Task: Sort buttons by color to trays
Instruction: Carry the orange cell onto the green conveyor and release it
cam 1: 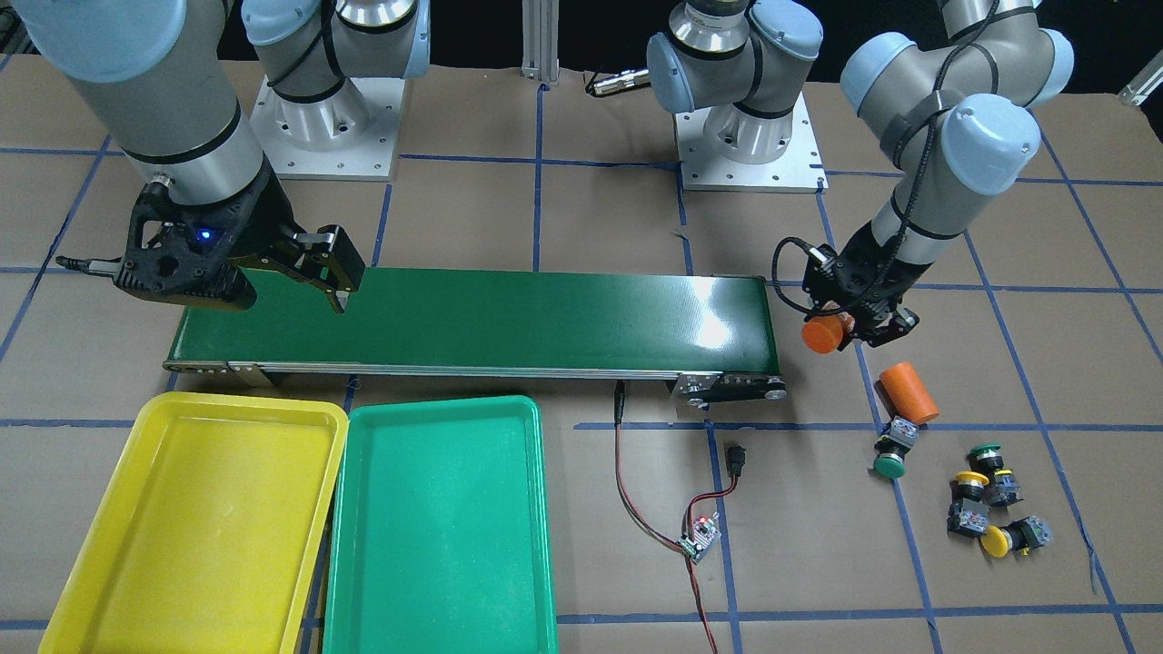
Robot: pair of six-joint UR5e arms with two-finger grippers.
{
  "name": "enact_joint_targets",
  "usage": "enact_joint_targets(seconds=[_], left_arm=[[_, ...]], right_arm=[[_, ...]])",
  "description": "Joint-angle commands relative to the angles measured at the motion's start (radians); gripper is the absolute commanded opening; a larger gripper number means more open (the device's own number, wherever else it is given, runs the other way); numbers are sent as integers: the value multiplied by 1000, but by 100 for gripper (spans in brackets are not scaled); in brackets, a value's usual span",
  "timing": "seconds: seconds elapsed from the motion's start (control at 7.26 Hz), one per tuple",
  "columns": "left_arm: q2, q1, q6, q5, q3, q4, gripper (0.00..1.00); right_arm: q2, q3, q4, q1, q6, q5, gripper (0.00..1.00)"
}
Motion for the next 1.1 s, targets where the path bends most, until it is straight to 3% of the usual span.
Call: enact_joint_targets(seconds=[0.0, 0.28, 0.41, 0.55, 0.83, 0.96], left_arm=[[-48, -184, -81, 12, 33, -2, 0], [-85, -230, -119, 12, 30, 31, 0], [-86, -244, -122, 13, 21, 31, 99], [-55, -259, -138, 15, -27, 34, 100], [-23, -266, -165, 16, -128, 156, 100], [-17, -254, -157, 22, -104, 160, 100]], right_arm=[[-1, 0, 0, 0, 0, 0, 100], [-1, 0, 0, 2, 0, 0, 100], [-1, 0, 0, 2, 2, 0, 100], [-1, 0, 0, 3, 2, 2, 100], [-1, 0, 0, 3, 2, 2, 100], [-1, 2, 0, 3, 2, 2, 100]])
